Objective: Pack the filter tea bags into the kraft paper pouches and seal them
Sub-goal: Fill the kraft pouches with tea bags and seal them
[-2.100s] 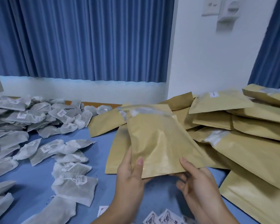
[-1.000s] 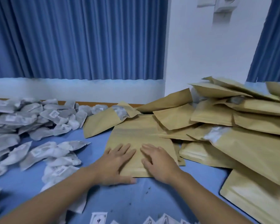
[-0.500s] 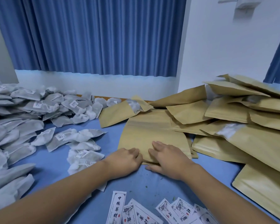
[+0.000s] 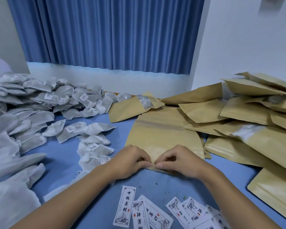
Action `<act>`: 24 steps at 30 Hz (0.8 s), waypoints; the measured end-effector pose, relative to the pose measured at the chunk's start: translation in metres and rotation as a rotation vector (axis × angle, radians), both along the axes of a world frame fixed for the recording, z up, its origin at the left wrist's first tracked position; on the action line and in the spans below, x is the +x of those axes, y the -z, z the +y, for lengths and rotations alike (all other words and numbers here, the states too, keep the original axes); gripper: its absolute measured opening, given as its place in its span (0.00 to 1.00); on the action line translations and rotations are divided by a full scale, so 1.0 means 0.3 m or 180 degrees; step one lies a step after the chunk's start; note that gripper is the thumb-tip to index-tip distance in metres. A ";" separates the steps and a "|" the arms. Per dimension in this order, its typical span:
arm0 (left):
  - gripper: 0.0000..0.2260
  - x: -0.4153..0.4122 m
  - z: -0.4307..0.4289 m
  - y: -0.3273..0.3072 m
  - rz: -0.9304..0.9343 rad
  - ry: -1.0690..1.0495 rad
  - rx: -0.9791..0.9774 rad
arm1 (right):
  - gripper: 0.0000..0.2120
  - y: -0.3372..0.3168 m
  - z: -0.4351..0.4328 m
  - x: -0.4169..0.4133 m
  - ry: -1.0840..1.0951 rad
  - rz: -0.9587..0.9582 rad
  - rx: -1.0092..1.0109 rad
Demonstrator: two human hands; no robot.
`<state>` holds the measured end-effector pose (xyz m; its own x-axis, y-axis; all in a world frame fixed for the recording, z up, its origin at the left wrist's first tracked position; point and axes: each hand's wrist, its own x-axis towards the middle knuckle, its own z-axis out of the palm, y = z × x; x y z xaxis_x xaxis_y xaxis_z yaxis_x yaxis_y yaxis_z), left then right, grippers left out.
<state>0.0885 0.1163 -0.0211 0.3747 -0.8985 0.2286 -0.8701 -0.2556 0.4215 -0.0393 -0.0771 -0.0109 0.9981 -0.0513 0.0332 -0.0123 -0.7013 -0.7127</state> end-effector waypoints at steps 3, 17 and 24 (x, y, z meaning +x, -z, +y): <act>0.05 0.034 -0.005 0.001 0.0613 0.0084 0.0019 | 0.11 0.020 -0.009 0.010 0.0017 0.0053 0.0374; 0.14 0.119 -0.037 0.013 0.1988 0.0182 0.0201 | 0.06 0.016 -0.020 0.038 0.0011 0.0372 0.0471; 0.05 0.079 -0.041 -0.012 0.1002 0.0364 0.0216 | 0.07 0.047 0.041 0.016 0.0016 -0.0345 -0.1050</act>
<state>0.1122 0.1041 -0.0175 0.3132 -0.9480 0.0560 -0.7247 -0.2005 0.6592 -0.0346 -0.0646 -0.0251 0.9876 -0.0251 0.1548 0.0471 -0.8942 -0.4451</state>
